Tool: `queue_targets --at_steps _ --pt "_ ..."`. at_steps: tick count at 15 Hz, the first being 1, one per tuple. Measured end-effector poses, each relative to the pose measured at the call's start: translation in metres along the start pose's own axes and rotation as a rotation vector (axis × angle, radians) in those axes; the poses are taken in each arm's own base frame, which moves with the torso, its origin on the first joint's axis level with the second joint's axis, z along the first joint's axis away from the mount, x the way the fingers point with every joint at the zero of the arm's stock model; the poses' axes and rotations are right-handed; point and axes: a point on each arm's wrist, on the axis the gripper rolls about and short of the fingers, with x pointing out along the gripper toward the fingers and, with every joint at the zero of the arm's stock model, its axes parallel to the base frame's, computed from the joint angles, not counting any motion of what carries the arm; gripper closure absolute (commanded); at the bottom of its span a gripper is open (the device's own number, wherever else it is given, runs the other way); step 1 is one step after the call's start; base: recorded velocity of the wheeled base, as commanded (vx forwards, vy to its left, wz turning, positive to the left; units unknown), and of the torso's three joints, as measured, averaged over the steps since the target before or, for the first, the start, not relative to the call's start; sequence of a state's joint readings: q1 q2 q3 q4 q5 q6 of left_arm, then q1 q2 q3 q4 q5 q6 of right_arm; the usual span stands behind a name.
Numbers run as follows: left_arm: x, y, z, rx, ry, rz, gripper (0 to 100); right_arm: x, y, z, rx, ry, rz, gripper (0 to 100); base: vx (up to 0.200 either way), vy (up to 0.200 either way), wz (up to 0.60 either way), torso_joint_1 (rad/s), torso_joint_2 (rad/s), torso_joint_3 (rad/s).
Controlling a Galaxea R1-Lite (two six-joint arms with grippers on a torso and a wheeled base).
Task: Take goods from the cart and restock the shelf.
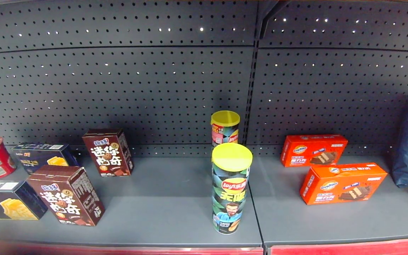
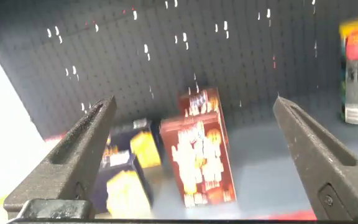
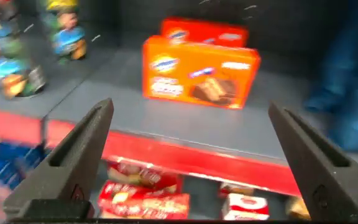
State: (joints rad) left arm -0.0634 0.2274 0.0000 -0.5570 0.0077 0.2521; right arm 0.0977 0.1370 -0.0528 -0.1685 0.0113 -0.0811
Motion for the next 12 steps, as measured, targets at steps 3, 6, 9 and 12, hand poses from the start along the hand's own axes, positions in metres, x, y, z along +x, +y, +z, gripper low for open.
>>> queue_targets --at_steps 3,6,9,12 --pt "-0.014 -0.002 -0.011 -0.045 0.040 0.010 0 -0.001 0.001 -0.016 0.044 0.041 -0.019 0 0.000 0.000 0.00 0.000 0.00 0.000" --pt "-0.018 -0.004 -0.018 -0.102 0.080 -0.007 0 -0.003 0.002 -0.025 0.059 0.109 -0.006 0 0.000 0.000 0.00 0.000 0.00 0.000" --pt "-0.020 -0.007 -0.027 -0.099 0.152 -0.040 0 -0.003 -0.001 -0.027 0.054 0.126 -0.149 0 0.000 0.000 0.00 0.000 0.00 0.000" --pt "-0.022 -0.009 -0.035 -0.086 0.231 -0.058 0 -0.003 0.002 -0.030 0.061 0.154 -0.032 0 0.000 0.000 0.00 0.000 0.00 0.000"
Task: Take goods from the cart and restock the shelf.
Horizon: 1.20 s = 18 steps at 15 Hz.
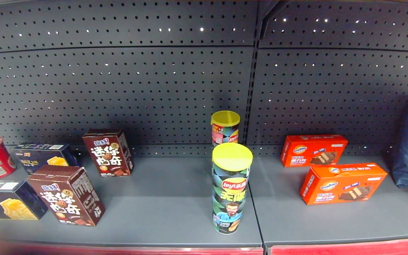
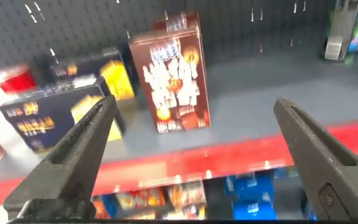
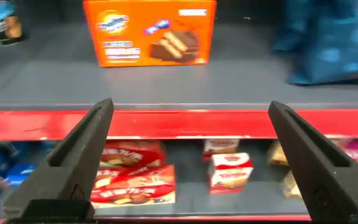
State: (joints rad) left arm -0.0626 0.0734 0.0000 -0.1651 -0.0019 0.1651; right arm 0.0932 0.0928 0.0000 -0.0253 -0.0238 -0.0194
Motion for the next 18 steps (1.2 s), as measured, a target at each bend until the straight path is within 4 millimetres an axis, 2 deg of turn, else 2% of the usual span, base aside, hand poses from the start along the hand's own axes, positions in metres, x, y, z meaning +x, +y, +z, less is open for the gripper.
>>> queue_targets --at_steps 1,3,12,14,18 --pt "0.000 0.000 -0.002 0.001 0.018 -0.001 0 0.000 0.001 -0.004 0.001 0.043 0.061 0 0.000 0.000 0.00 0.000 0.00 0.000" --pt "0.000 -0.001 -0.009 0.001 0.091 -0.010 0 0.000 0.002 -0.003 0.014 0.031 0.068 0 0.000 0.000 0.00 0.000 0.00 0.000" --pt "-0.001 -0.001 -0.011 -0.033 0.112 0.008 0 0.000 0.002 -0.003 0.015 0.031 0.070 0 0.000 0.000 0.00 0.000 0.00 0.000" --pt "-0.001 0.001 -0.012 -0.084 0.131 0.103 0 0.000 0.002 -0.003 0.015 0.032 0.070 0 0.000 0.000 0.00 0.000 0.00 0.000" --pt "-0.001 0.001 -0.012 -0.239 0.125 0.133 0 0.000 0.002 -0.003 0.015 0.031 0.070 0 0.000 0.000 0.00 0.000 0.00 0.000"
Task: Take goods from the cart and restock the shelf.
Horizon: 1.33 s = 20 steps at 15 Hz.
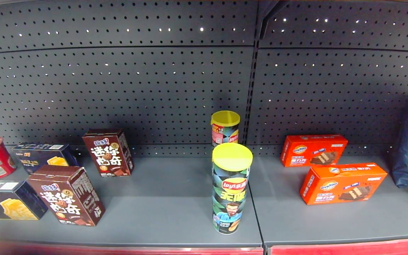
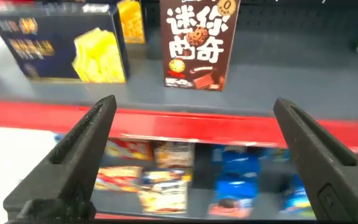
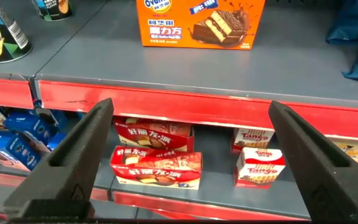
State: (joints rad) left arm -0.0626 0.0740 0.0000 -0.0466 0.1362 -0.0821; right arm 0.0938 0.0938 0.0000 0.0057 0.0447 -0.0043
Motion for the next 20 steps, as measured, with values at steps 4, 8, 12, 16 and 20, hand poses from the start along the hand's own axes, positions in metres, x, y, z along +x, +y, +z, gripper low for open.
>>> queue_targets --at_steps 4,8,12,16,20 --pt "0.0000 -0.0001 0.0000 0.005 0.001 -0.003 0 0.0000 0.0000 0.0000 0.000 0.000 0.001 0 0.000 0.000 0.00 0.000 0.00 0.000" --pt "0.0001 -0.0001 0.0000 0.005 0.001 -0.002 0 0.0000 0.0000 0.0000 -0.001 0.001 0.001 0 0.000 0.000 0.00 0.000 0.00 0.000" --pt "0.0001 -0.0001 0.0000 0.005 0.001 -0.003 0 0.0000 0.0000 0.0004 -0.001 0.000 0.002 0 0.000 0.000 0.00 0.000 0.00 0.000" --pt "0.0001 -0.0003 0.0000 0.010 0.002 -0.013 0 0.0000 0.0000 0.0003 -0.002 0.000 0.001 0 0.000 0.000 0.00 0.000 0.00 0.000" --pt "0.0001 -0.0004 0.0001 0.010 0.002 -0.016 0 0.0001 0.0000 0.0000 -0.001 0.002 0.002 0 0.000 0.000 0.00 0.000 0.00 0.000"
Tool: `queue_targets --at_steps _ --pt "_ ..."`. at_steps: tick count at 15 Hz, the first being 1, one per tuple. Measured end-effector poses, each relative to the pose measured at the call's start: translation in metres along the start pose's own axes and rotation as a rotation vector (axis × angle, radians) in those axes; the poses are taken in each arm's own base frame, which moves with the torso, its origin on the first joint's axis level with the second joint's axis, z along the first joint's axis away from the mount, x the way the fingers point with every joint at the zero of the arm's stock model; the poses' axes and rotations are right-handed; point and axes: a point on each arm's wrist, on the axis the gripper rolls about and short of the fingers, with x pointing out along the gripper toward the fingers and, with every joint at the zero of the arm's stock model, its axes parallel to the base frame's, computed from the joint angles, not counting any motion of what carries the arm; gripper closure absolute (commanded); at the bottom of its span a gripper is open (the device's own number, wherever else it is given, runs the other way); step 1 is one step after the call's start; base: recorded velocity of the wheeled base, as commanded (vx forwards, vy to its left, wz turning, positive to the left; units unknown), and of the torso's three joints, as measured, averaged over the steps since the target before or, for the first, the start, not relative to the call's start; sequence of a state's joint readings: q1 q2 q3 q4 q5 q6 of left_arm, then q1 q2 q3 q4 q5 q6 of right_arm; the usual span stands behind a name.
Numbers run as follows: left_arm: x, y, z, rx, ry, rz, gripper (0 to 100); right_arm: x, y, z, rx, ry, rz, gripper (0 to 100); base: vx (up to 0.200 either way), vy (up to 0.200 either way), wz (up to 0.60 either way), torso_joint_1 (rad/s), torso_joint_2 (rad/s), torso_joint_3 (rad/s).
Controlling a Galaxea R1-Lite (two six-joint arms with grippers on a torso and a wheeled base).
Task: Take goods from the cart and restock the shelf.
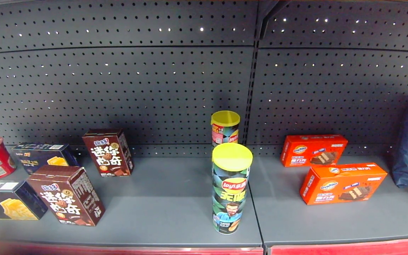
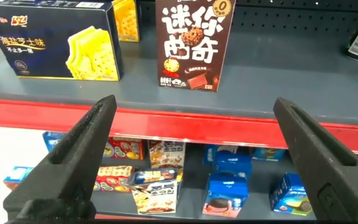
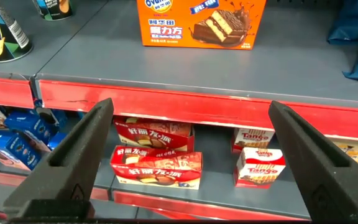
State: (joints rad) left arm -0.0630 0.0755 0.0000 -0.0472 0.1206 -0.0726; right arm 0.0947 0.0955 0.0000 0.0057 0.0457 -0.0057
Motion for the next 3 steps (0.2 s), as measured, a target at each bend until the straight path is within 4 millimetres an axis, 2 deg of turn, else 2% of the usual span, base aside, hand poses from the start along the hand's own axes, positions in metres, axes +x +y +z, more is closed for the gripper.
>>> queue_targets --at_steps 3 --pt "0.0000 -0.0001 0.0001 0.005 -0.001 -0.004 0 0.0000 0.0000 0.0000 0.000 0.000 -0.001 0 0.000 0.000 0.00 0.000 0.00 0.000"
